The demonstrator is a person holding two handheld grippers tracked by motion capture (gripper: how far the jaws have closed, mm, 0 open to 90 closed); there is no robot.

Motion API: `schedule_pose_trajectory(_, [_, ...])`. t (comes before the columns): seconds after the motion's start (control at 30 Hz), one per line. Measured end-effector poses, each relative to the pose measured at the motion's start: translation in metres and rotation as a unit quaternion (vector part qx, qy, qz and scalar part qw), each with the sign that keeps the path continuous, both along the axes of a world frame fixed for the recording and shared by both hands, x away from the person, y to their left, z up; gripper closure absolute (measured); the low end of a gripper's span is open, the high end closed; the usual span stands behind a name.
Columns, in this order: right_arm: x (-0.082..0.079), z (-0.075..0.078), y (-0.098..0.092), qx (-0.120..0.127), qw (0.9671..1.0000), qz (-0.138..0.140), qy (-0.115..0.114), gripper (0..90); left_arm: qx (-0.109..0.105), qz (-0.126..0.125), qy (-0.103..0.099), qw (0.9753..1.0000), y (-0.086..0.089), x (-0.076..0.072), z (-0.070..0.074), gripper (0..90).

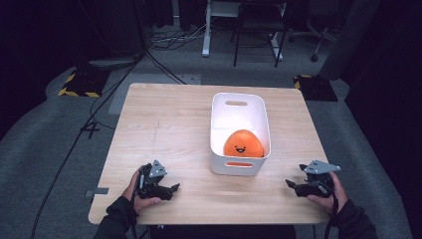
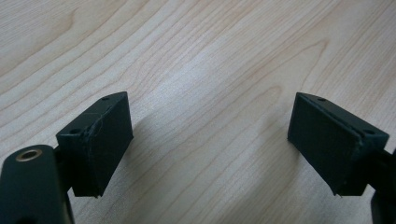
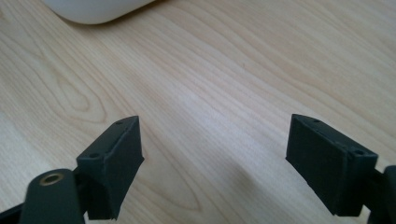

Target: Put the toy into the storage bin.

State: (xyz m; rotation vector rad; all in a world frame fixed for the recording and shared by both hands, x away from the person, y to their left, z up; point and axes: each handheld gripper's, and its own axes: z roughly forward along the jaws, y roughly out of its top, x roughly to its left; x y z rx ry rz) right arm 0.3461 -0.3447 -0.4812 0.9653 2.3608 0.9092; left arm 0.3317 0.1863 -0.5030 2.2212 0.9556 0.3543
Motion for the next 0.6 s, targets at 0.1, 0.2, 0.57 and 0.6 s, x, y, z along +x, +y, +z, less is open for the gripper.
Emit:
schedule_pose_trajectory(0.1, [-0.002,-0.004,-0.005,-0.001,1.0,0.0,0.007,18.8,0.0,0.0,0.0,1.0,0.0,0.0,0.0,14.3])
schedule_pose_trajectory(0.2, [-0.003,-0.009,-0.011,0.009,0.9997,-0.006,0.021,19.3,0.0,0.0,0.001,1.0,0.0,0.0,0.0,14.3])
schedule_pose_trajectory(0.57, [-0.012,-0.022,-0.035,0.06,0.9973,-0.031,0.03,16.2,-0.001,0.0,0.001,1.0,0.0,0.0,0.0,14.3])
schedule_pose_trajectory(0.6, [-0.013,-0.022,-0.037,0.061,0.9972,-0.034,0.027,16.2,0.0,0.0,0.001,1.0,0.0,0.0,0.0,14.3])
